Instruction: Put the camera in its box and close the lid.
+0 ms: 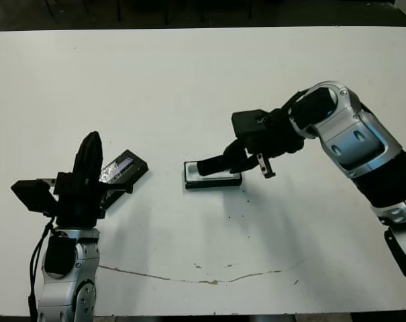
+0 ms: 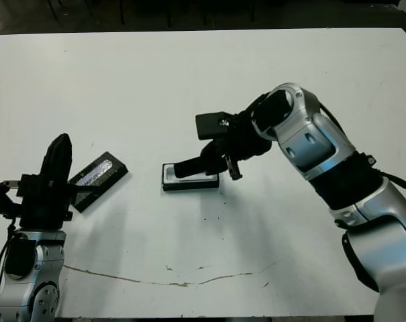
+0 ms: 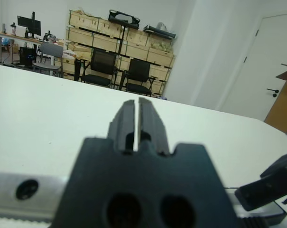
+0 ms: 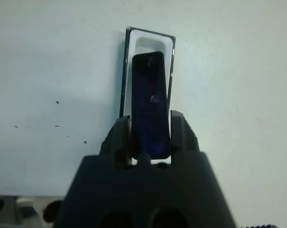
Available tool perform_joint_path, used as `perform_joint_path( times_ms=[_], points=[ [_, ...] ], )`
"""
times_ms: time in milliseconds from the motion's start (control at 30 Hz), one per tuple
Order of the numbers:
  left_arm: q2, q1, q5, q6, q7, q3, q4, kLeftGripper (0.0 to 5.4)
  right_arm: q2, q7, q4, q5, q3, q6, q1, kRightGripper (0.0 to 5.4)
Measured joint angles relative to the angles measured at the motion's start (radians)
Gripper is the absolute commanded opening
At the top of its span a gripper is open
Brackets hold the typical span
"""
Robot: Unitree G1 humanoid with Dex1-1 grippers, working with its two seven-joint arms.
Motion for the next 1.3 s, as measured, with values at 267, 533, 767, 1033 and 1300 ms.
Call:
perform_joint_path(
  times_ms=[267, 533, 767, 1033, 1300],
  points=[
    [0.000, 0.001, -0.007, 0.001, -0.002, -0.001, 0.000, 0.00, 0.003, -0.020, -0.015, -0.048, 0.018, 0.029, 0.013, 0.67],
    [0.000, 0.007, -0.007, 0.005, -0.001, -0.001, 0.000, 0.00, 0.016, -0.028, -0.024, -0.084, 0.033, 0.061, 0.018, 0.67],
    [0.000, 0.011, -0.006, 0.011, 0.004, -0.009, -0.003, 0.00, 0.050, -0.028, -0.034, -0.101, 0.049, 0.098, 0.010, 0.67],
    [-0.006, 0.017, 0.002, 0.011, 0.007, -0.020, -0.003, 0.00, 0.111, -0.024, 0.019, -0.136, 0.095, 0.097, -0.034, 0.67],
    [-0.011, 0.019, 0.001, 0.010, 0.013, -0.021, -0.003, 0.00, 0.139, -0.015, 0.075, -0.144, 0.112, 0.096, -0.058, 0.67]
  ],
)
